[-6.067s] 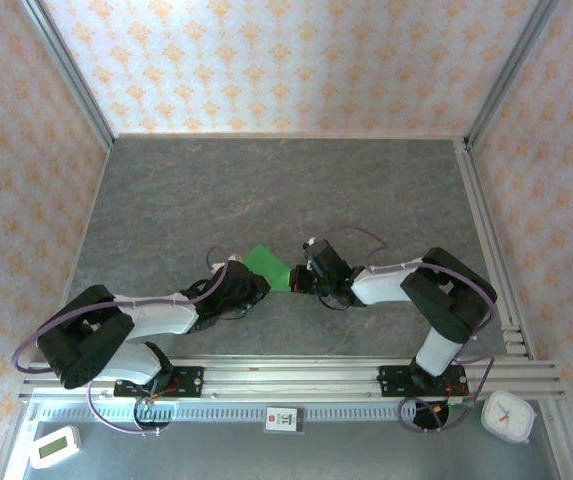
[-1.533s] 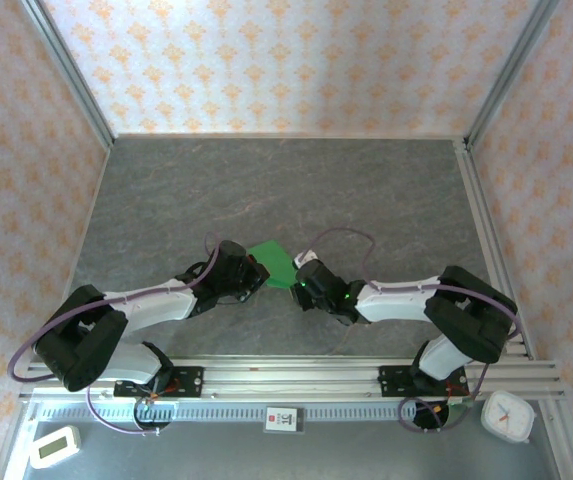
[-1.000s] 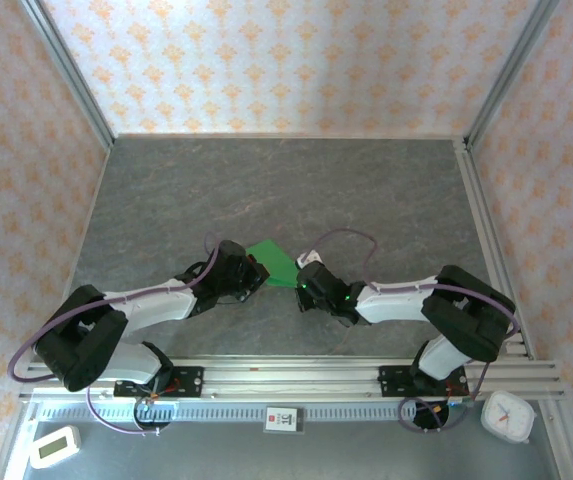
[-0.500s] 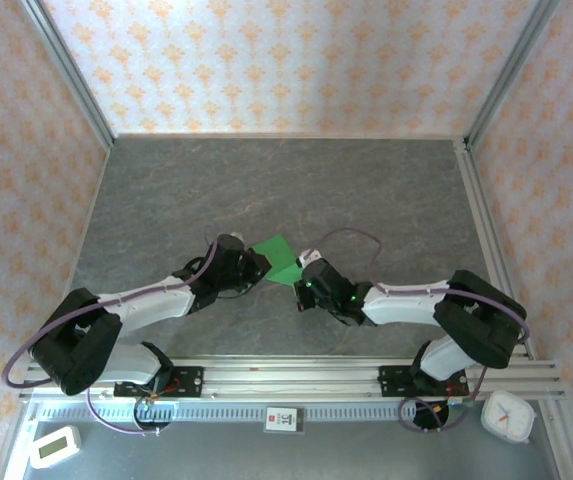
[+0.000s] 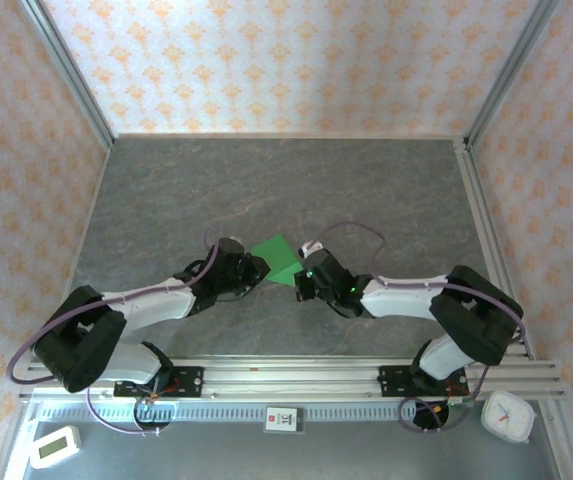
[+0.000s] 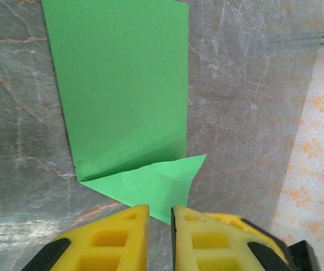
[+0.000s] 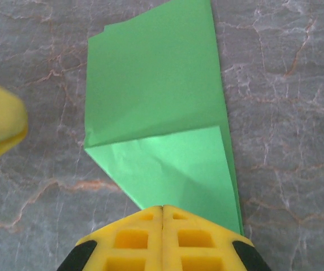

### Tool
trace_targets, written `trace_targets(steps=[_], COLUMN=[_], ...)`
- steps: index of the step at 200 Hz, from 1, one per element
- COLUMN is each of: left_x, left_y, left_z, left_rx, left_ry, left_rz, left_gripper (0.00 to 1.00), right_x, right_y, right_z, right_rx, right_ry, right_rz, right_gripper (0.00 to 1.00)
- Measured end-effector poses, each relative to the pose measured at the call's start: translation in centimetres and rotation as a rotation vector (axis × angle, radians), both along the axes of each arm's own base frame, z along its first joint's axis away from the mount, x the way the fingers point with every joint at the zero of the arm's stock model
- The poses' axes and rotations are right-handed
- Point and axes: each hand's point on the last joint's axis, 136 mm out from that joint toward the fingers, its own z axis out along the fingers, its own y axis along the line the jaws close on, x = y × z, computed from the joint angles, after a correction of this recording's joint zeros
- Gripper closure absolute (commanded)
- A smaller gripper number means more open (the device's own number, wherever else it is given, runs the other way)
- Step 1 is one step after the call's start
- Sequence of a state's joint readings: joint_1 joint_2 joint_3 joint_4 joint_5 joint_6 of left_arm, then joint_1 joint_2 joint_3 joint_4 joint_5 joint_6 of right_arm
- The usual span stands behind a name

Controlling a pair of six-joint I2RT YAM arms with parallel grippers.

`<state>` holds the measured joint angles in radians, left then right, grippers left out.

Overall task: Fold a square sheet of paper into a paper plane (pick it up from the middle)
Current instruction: Fourth fold the wing at the center of the table.

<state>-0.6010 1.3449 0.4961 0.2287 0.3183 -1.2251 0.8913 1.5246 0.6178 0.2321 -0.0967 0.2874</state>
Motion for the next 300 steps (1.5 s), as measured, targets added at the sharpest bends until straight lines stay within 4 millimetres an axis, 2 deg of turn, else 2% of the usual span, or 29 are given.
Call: trace_targets(steps=[56, 79, 99, 160, 210, 252, 300], left_x=[-0.3, -0.4, -0.4, -0.4, 0.7, 1.1, 1.4], left_y=[0.5, 0.5, 0.5, 0.5, -0.3, -0.5, -0.5], left_z=[-1.7, -2.3, -2.8, -4.3, -4.2, -4.1, -3.5], left_rx=[0.028, 0.037, 0.047, 0.077, 0.079, 0.080, 0.073], left_ry=[0.027, 0.038, 0.049, 0.084, 0.081, 0.078, 0.057], left_rz=[0.009, 0.007, 0.005, 0.001, -0.002, -0.004, 0.002], left_gripper=[0.80, 0.74, 0.68, 0.60, 0.60, 0.68, 0.68], right_x=[1.5, 1.8, 1.9, 1.7, 1.7, 1.7, 1.7], right_y=[0.2, -0.1, 0.3, 0.6, 0.6, 0.6, 0.6], right_z=[-1.9, -3.2, -3.1, -3.2, -3.2, -3.2, -3.2], right_rx=[-0.018, -0.032, -0.017, 0.034, 0.051, 0.061, 0.067], right_ry=[0.051, 0.082, 0.092, 0.105, 0.101, 0.107, 0.104], right_rz=[-0.015, -0.026, -0.023, -0.036, -0.040, -0.043, -0.044], right_gripper=[1.00, 1.00, 1.00, 1.00, 1.00, 1.00, 1.00])
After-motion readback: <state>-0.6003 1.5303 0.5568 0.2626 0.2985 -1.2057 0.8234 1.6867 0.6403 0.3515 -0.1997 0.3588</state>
